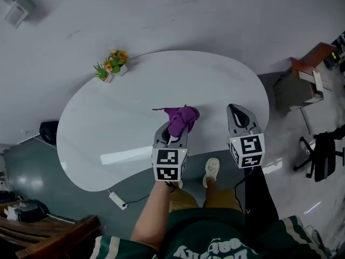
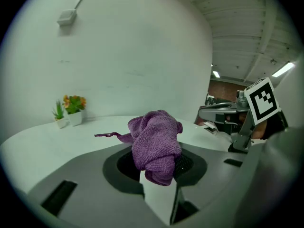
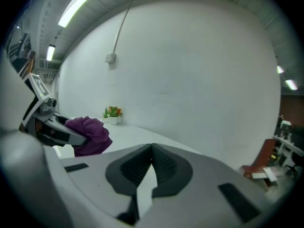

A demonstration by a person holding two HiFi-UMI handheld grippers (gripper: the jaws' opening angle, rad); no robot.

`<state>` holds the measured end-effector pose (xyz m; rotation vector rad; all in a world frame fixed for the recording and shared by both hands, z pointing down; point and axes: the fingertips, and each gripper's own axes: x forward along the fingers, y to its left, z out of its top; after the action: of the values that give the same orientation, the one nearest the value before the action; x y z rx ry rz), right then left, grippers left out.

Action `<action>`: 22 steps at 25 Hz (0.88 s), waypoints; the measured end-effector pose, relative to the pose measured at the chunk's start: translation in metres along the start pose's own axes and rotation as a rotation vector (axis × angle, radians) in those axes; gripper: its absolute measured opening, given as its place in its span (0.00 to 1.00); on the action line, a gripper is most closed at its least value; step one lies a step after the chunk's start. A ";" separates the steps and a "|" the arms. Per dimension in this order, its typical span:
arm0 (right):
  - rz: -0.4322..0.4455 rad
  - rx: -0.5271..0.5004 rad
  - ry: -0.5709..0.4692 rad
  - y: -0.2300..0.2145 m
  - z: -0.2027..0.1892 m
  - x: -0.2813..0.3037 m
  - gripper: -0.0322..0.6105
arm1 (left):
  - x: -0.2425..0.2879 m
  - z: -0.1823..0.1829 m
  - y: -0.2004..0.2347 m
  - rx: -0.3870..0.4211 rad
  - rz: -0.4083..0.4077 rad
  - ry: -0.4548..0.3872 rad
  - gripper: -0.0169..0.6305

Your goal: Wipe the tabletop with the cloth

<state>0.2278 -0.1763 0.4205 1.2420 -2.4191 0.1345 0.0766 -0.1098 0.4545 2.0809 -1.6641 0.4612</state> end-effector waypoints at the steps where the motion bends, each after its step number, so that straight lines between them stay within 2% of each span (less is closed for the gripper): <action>1: -0.024 0.009 0.001 -0.020 -0.006 -0.009 0.05 | 0.011 0.003 -0.021 0.012 -0.028 0.002 0.23; 8: -0.187 0.080 0.027 -0.141 -0.059 -0.074 0.05 | 0.083 0.005 -0.158 0.107 -0.198 0.046 0.23; 15: -0.286 0.141 0.061 -0.220 -0.110 -0.130 0.05 | 0.131 -0.017 -0.276 0.147 -0.318 0.123 0.23; 17: -0.303 0.158 0.069 -0.232 -0.120 -0.140 0.05 | 0.138 -0.028 -0.300 0.147 -0.353 0.156 0.23; 19: -0.309 0.173 0.075 -0.237 -0.128 -0.145 0.05 | 0.145 -0.048 -0.316 0.163 -0.369 0.223 0.23; 22: -0.298 0.184 0.083 -0.235 -0.135 -0.146 0.05 | 0.153 -0.084 -0.315 0.239 -0.325 0.351 0.23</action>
<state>0.5330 -0.1698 0.4603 1.6285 -2.1613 0.3196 0.4185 -0.1347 0.5639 2.2245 -1.0918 0.8889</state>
